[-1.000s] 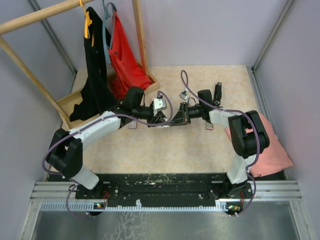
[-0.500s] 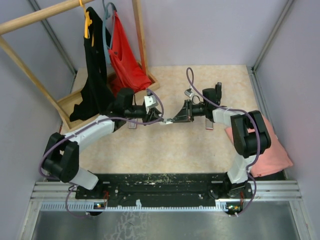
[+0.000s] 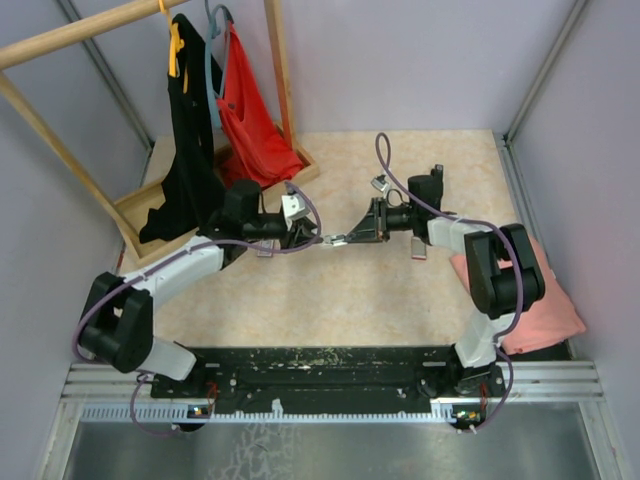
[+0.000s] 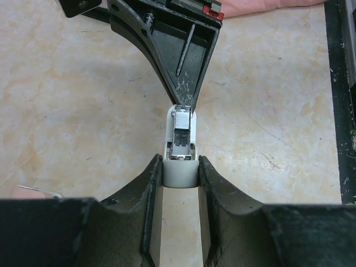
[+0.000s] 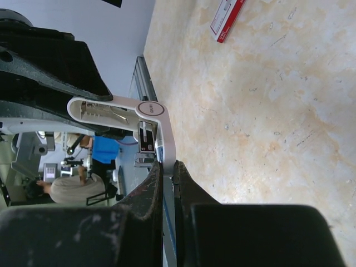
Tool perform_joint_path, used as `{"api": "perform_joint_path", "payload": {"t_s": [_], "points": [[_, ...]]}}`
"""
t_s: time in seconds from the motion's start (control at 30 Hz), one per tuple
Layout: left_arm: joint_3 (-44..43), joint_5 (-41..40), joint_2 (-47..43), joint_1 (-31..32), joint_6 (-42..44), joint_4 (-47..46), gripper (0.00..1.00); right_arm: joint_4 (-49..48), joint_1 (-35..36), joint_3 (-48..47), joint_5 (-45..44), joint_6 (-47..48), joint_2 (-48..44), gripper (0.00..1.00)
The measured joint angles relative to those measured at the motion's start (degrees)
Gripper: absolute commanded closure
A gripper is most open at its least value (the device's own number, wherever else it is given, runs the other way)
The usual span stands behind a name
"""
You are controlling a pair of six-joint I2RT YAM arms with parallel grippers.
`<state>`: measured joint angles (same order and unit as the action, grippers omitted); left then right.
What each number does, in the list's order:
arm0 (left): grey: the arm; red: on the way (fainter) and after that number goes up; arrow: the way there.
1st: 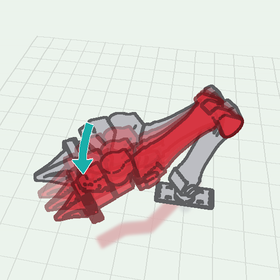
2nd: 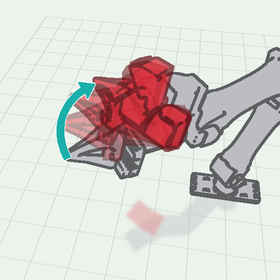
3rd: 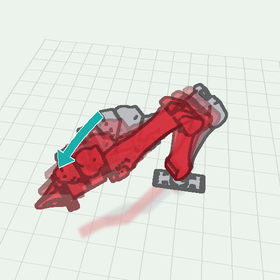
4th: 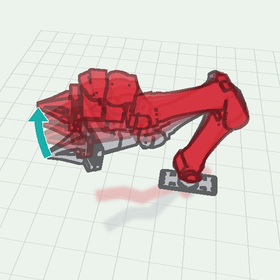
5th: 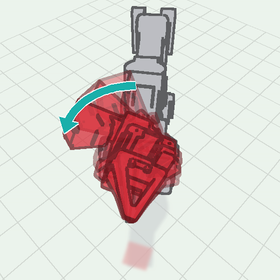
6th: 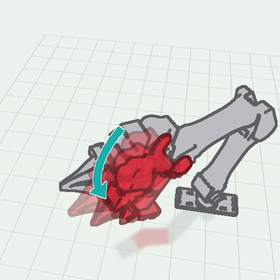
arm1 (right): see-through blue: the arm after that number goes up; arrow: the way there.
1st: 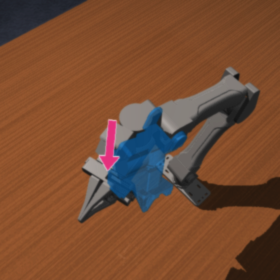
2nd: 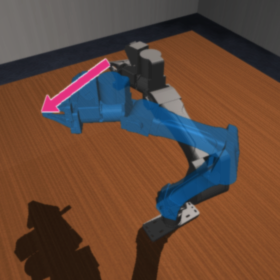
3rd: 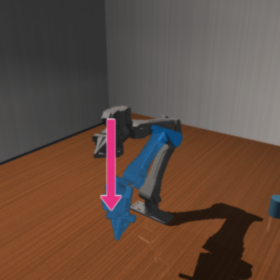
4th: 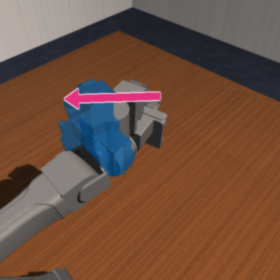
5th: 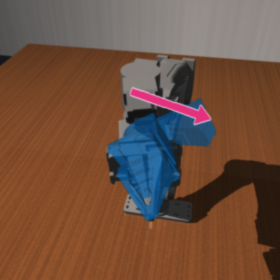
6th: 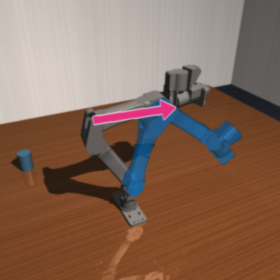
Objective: Unload the staples from the stapler
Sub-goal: Unload the staple at the center of the board.
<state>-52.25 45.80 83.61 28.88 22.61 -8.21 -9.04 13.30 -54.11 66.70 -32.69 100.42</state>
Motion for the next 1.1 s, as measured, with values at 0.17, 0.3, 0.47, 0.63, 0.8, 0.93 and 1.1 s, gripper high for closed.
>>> {"api": "perform_joint_path", "payload": {"t_s": [0.17, 0.3, 0.47, 0.63, 0.8, 0.93, 1.1], "points": [[1.4, 0.0, -1.7, -0.5, 0.4, 0.0, 0.69, 0.0, -0.1, 0.1, 0.1, 0.0, -0.6, 1.0], [1.6, 0.1, -2.3, -0.7, 0.7, 0.0, 0.57, 0.0, -0.2, 0.1, 0.1, 0.0, -1.3, 1.0], [1.7, -0.6, -2.6, -1.9, 0.9, 0.4, 0.42, 0.1, -1.9, 0.2, -1.4, 0.9, -1.6, 1.0], [1.7, -0.7, -3.3, -2.4, 1.2, 0.7, 0.35, 0.9, -2.6, 0.5, -2.7, 1.9, -1.9, 1.0], [1.6, -0.2, -3.9, -2.4, 1.2, 1.4, 0.0, 2.5, -2.6, 0.5, -4.0, 3.6, -1.9, 1.0], [-1.1, 0.1, -3.9, -2.4, 0.7, 4.7, 0.0, 4.4, -2.6, 0.5, -5.5, 5.2, -3.4, 1.0], [-9.3, -0.3, -2.2, -2.4, -1.0, 9.9, 0.0, 6.1, -2.6, 0.5, -7.0, 8.1, -5.5, 1.0]]}}
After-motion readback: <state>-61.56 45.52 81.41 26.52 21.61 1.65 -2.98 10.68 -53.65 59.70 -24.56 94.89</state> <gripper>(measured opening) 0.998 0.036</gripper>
